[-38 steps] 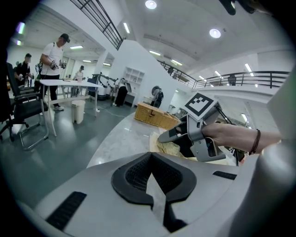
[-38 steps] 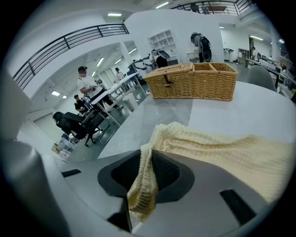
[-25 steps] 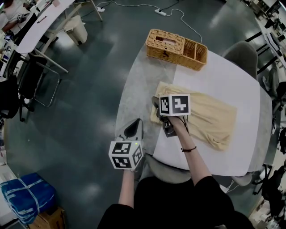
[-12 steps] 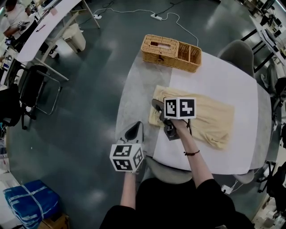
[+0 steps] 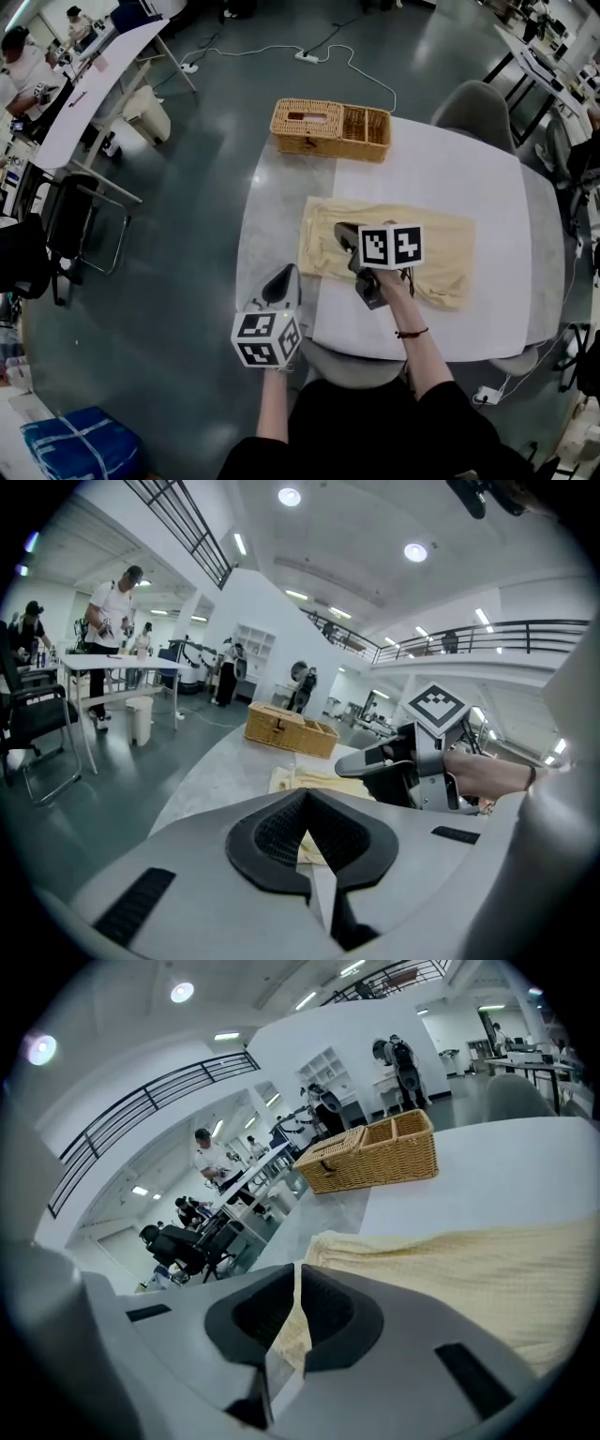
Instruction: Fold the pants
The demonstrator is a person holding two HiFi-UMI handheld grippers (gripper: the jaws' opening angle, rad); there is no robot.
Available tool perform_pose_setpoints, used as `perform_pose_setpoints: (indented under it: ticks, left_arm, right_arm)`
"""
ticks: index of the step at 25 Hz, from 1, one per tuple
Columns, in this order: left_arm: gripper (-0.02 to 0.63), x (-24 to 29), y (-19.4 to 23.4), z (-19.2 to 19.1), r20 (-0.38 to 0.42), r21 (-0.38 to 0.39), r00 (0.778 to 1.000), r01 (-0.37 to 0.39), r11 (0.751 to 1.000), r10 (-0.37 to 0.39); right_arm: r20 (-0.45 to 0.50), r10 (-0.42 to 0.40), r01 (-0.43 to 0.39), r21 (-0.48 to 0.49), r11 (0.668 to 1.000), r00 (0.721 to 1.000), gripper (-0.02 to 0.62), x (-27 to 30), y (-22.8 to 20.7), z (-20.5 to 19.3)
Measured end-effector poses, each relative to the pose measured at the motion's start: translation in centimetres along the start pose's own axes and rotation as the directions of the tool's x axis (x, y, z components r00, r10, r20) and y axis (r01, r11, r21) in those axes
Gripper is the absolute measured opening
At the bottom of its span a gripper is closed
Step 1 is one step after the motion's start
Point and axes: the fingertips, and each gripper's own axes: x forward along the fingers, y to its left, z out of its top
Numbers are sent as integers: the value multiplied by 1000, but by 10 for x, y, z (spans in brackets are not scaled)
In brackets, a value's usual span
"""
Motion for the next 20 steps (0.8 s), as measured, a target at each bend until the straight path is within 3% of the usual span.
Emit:
perform_pose_setpoints:
  ticks: [12,20]
  left_arm:
    - [8,7,-64,15,11,62,999,44,997,-45]
    - [8,27,-115,14,-7,99,994,110,989,-110]
  right_arm:
    - [133,97,-88,-72,994,986,15,-94,-22,2]
    - [214,62,-59,-18,998,975,15,-155,-65,-8]
